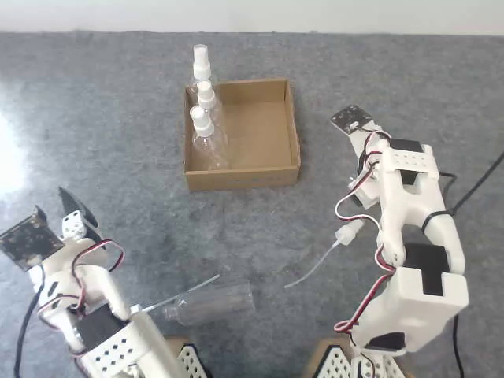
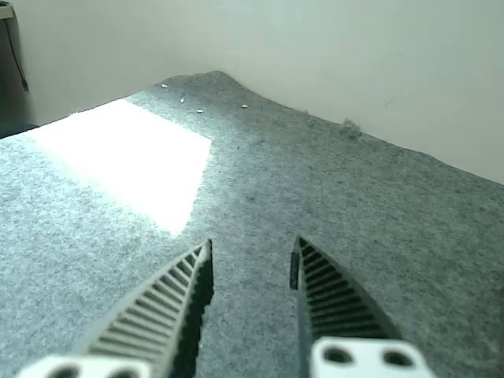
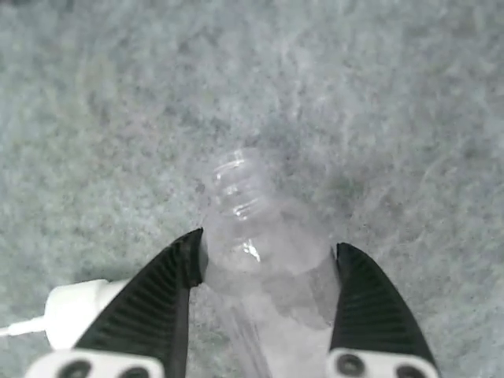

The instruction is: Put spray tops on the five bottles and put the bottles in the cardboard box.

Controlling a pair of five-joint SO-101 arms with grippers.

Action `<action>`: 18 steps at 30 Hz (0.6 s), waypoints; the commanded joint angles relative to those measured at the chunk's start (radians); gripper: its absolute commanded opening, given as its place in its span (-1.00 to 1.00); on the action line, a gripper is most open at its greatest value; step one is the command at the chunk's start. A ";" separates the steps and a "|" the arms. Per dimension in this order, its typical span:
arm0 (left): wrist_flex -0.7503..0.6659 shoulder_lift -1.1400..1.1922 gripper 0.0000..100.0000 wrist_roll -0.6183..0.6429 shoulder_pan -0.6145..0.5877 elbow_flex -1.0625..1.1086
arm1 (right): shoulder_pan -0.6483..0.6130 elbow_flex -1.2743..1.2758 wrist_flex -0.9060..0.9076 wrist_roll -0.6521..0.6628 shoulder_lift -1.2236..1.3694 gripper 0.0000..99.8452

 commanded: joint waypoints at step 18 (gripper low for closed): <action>-0.028 -0.018 -0.69 -0.008 0.006 -0.007 | -0.033 -0.147 0.047 0.244 0.087 -0.45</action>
